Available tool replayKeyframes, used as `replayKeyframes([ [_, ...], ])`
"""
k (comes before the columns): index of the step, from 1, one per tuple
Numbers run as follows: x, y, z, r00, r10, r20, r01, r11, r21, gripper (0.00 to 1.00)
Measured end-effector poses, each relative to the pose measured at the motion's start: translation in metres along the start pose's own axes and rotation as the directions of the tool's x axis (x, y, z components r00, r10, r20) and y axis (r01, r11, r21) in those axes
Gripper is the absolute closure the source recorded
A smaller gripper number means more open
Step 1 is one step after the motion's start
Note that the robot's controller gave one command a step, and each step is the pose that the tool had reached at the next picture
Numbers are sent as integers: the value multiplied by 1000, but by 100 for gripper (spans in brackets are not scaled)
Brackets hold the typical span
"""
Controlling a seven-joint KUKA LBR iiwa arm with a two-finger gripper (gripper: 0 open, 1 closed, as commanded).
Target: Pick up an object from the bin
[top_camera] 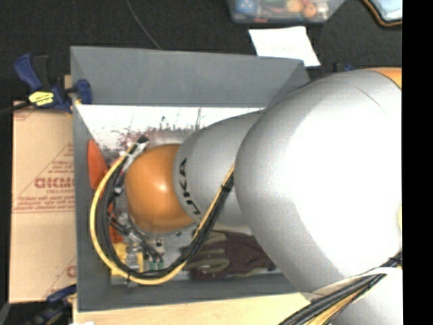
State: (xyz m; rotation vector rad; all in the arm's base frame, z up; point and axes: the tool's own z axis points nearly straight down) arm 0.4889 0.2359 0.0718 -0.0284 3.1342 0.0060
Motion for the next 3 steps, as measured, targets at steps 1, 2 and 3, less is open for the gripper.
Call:
replayKeyframes([
  [1, 10, -28, 0, 983, 186, 2, -186, 983, -2, 0],
  [2, 0, -8, -2, 1000, 11, 3, -11, 1000, 3, 100],
  [3, 0, -8, -2, 1000, 11, 3, -11, 1000, 3, 100],
])
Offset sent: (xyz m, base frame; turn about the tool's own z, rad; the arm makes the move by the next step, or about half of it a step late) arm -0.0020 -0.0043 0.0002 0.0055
